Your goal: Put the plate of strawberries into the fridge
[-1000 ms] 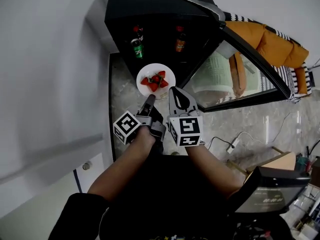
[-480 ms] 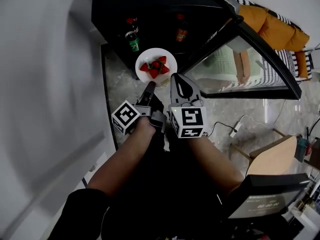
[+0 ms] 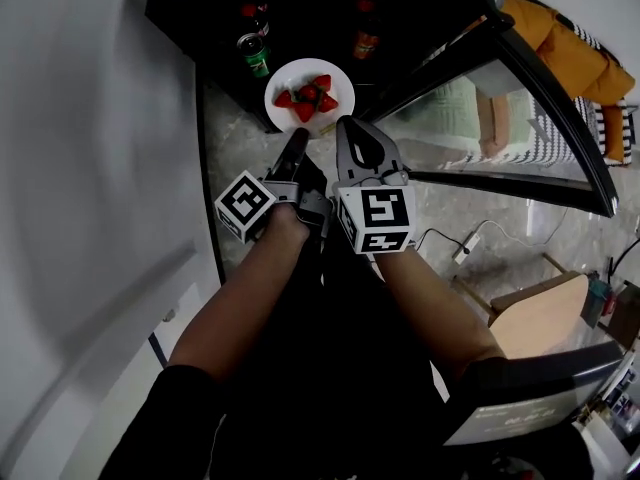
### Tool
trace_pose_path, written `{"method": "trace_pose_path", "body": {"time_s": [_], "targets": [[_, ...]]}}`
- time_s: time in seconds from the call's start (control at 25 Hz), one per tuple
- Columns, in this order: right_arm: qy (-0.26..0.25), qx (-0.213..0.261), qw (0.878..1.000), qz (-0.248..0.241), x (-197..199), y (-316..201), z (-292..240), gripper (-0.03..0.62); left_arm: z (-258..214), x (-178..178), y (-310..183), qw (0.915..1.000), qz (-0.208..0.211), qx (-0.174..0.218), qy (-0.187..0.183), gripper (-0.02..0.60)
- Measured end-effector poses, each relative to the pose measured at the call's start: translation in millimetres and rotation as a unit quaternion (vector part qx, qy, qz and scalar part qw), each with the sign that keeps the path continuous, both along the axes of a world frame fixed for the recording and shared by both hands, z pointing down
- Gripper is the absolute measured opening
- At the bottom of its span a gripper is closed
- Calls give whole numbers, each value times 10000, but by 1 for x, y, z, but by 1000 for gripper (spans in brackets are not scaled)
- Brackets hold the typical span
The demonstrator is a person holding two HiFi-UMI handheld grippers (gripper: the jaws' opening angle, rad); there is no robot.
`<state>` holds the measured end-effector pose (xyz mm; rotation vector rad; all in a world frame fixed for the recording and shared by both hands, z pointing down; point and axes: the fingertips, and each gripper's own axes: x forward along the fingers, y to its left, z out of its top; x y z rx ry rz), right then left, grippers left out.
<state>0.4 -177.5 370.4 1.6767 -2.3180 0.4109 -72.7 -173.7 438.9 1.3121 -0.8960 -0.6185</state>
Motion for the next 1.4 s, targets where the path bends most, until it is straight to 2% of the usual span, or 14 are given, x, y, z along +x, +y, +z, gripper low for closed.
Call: {"method": "trace_pose_path", "body": {"time_s": [0.52,0.88,1.12,1.28,1.4], "targets": [[-31,-132,9999,31,18,-29,53,5,55,13,-32,9997,-204,-147,60,14],[-128,-171,9997,83,21,-61,80,5,85,13,-55,9996,-149,-241,-62,14],[-114,-191,9997,105,22,-64,89,5,93,13,-60,9997,-141,-220,6,14],[-107,-230,9996,101,22,-68,96,5,95,15,-67,9995,-178,-201,177,14],[-109,-239,9996,111,25,-71,100,5,101,16,-72,9996,-170,-205,133,14]]}}
